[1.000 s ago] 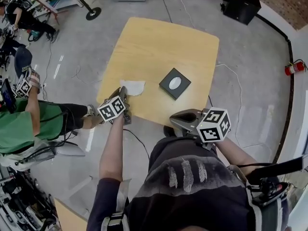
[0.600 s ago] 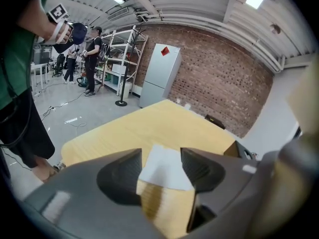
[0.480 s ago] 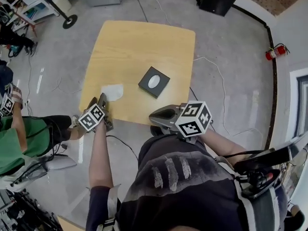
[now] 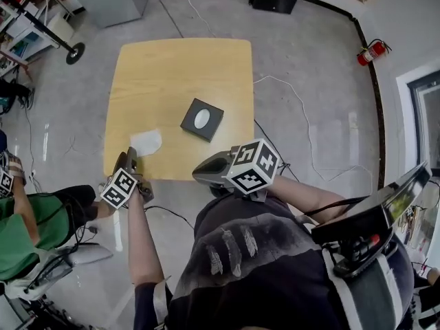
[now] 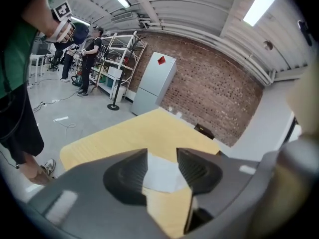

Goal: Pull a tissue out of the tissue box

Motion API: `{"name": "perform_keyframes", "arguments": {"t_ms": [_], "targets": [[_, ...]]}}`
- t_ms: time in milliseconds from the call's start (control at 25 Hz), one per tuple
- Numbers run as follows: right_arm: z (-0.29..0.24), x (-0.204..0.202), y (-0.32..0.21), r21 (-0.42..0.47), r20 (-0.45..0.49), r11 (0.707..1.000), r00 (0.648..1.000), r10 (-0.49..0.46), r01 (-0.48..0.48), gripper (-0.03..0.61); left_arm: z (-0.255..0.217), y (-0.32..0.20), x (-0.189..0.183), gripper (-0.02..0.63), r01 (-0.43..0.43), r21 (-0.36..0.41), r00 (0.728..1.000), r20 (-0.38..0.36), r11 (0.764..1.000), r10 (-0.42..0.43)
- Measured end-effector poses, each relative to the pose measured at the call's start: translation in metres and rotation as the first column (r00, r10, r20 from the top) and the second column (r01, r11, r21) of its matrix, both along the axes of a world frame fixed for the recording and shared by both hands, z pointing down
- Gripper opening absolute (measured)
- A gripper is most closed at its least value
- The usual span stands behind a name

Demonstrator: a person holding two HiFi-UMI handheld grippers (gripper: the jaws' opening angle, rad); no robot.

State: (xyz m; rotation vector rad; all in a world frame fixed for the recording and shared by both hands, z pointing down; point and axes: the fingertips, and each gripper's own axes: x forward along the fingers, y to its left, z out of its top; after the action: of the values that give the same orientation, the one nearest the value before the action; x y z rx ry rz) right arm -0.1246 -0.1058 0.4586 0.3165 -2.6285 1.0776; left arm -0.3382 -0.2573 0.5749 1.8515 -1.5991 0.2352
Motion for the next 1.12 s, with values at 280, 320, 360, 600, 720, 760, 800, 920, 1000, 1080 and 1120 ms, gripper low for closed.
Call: {"name": "perform_keyframes", "arguments": {"t_ms": [280,320,360,600,720,760,800,920,1000,1080,1120], "targets": [[-0.001,0.019,-0.003,0.047,0.008,0.998,0.999,-0.037,0.037,-0.006,-0.014,0.013,0.029,0.003,-0.014,0.063,0.999,-0.046,0.998,0.017],[-0.002,0.021,-0.006,0.051,0.010,0.998,1.000,-0.029,0.029,-0.006,-0.016,0.011,0.034,0.002,-0.039,0.060,0.998,-0.048,0.997,0.041],[-0.002,0.018,-0.007,0.056,0.012,0.998,1.000,-0.020,0.019,-0.006,-0.018,0.010,0.036,0.002,-0.070,0.062,0.997,-0.041,0.996,0.072],[-0.010,-0.018,0.001,0.077,0.010,0.996,0.999,-0.050,0.049,-0.006,-0.027,0.023,0.025,0.002,-0.153,0.067,0.988,0.016,0.986,0.152],[-0.013,-0.023,0.006,0.073,0.006,0.995,0.998,-0.066,0.065,-0.006,-0.010,0.017,0.030,0.002,-0.169,-0.003,0.981,0.092,0.986,0.168],[-0.013,-0.023,0.007,0.072,0.003,0.995,0.998,-0.068,0.067,-0.006,-0.001,0.012,0.033,0.002,-0.183,-0.037,0.972,0.141,0.982,0.186],[-0.013,-0.023,0.008,0.072,-0.003,0.995,0.998,-0.068,0.068,-0.006,0.008,0.006,0.037,0.002,-0.201,-0.071,0.959,0.191,0.977,0.211],[-0.007,-0.016,0.008,0.064,-0.020,0.996,0.998,-0.055,0.057,-0.006,0.033,-0.012,0.054,0.002,-0.258,-0.147,0.907,0.304,0.955,0.291],[-0.003,-0.008,0.009,0.052,-0.026,0.998,0.999,-0.035,0.036,-0.006,0.044,-0.021,0.066,0.002,-0.297,-0.175,0.875,0.344,0.939,0.341],[-0.001,-0.003,0.013,0.040,-0.029,0.999,1.000,-0.002,0.003,-0.006,0.051,-0.022,0.075,0.002,-0.340,-0.206,0.841,0.371,0.918,0.394],[-0.001,-0.001,0.015,0.034,-0.029,0.999,0.999,0.018,-0.017,-0.006,0.053,-0.020,0.077,0.002,-0.356,-0.224,0.825,0.381,0.907,0.417]]}}
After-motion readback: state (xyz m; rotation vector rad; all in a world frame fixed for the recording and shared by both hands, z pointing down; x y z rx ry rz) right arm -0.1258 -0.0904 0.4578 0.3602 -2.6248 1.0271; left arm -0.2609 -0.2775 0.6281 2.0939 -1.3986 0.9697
